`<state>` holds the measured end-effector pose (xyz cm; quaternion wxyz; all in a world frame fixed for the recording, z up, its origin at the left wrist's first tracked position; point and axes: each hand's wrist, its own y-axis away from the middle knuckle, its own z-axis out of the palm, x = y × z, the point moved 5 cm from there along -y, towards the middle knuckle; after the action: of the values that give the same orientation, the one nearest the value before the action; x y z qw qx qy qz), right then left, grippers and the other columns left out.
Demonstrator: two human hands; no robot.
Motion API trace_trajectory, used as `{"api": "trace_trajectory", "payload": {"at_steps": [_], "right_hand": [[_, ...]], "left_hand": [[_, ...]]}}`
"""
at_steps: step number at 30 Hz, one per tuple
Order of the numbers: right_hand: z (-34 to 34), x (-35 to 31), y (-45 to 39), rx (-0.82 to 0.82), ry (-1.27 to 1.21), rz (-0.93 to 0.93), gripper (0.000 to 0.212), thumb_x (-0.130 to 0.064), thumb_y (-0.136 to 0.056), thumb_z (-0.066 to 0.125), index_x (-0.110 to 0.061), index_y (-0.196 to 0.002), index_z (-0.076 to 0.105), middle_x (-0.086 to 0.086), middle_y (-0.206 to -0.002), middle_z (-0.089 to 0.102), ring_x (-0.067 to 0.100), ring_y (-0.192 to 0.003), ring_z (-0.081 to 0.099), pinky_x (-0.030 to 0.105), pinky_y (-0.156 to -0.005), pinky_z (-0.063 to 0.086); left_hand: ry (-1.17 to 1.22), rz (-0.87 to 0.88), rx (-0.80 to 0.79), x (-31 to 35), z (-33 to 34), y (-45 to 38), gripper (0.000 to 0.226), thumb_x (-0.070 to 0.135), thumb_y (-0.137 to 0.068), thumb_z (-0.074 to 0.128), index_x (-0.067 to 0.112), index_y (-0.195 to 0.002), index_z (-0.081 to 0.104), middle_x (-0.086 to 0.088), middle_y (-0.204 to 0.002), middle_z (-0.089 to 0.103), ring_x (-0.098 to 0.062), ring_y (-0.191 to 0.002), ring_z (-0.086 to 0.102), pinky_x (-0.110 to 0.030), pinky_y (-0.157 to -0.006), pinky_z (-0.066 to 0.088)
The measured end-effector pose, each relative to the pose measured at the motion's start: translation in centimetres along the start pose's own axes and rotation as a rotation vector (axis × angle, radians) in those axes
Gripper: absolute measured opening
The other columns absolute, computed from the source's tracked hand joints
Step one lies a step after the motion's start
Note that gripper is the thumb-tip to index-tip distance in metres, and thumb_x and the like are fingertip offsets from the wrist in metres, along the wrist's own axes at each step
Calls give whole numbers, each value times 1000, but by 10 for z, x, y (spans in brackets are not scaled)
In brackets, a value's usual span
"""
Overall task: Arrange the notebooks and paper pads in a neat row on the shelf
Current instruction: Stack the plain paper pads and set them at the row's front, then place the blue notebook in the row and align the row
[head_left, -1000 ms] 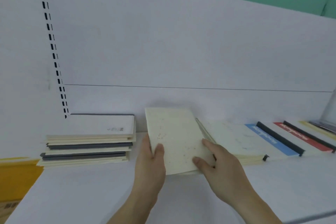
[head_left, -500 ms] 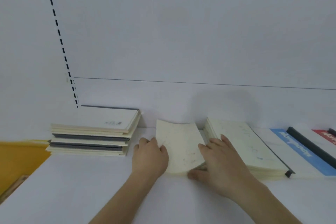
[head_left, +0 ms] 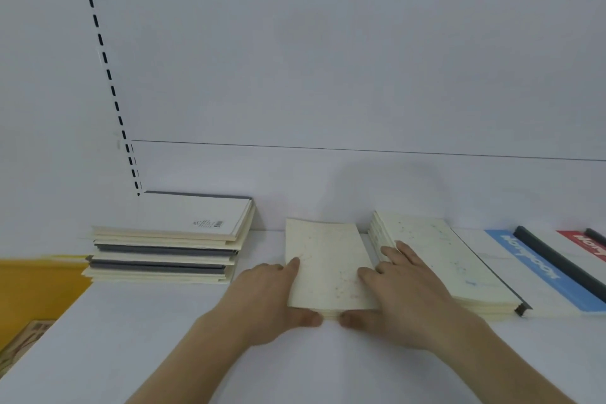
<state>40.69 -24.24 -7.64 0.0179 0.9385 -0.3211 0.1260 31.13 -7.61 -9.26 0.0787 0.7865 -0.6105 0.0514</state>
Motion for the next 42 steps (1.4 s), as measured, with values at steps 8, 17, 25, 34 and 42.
{"api": "trace_trajectory", "payload": {"at_steps": [8,17,25,34,42], "right_hand": [[-2,4,-3,-45,-21,-11,84,-84,-75,33,-22,-130,49,3,-125,59,24,-139,24,38,-119,1],[-4,7,-2,-66,-18,-3,83,-85,-73,33,-22,-124,53,4,-123,60,24,-139,23,38,-119,2],[0,8,1,-25,-40,-20,87,-86,-73,26,-22,-126,52,2,-123,60,24,-140,23,39,-120,1],[-24,-12,6,282,-144,-13,77,-76,-85,19,-26,-135,50,-5,-139,46,19,-139,28,38,-120,11],[-47,-89,-34,547,-396,-170,59,-53,-95,27,-16,-134,52,2,-139,50,22,-135,38,37,-111,35]], "left_hand": [[108,19,-80,-4,-5,-4,102,65,-82,64,21,-158,12,-2,-149,41,-22,-137,39,-32,-109,36],[169,36,-58,-3,-3,-3,97,59,-85,65,22,-157,13,0,-148,39,-18,-137,36,-30,-109,35],[144,18,-18,0,-3,3,87,57,-88,62,23,-155,19,1,-143,46,-19,-132,42,-31,-106,37],[-117,-46,257,2,-21,30,66,73,-89,42,28,-137,42,8,-123,58,-16,-115,55,-36,-92,49],[-65,-135,906,-62,-51,69,35,35,-89,50,13,-110,66,-5,-110,66,-30,-104,62,-44,-83,54]]}}
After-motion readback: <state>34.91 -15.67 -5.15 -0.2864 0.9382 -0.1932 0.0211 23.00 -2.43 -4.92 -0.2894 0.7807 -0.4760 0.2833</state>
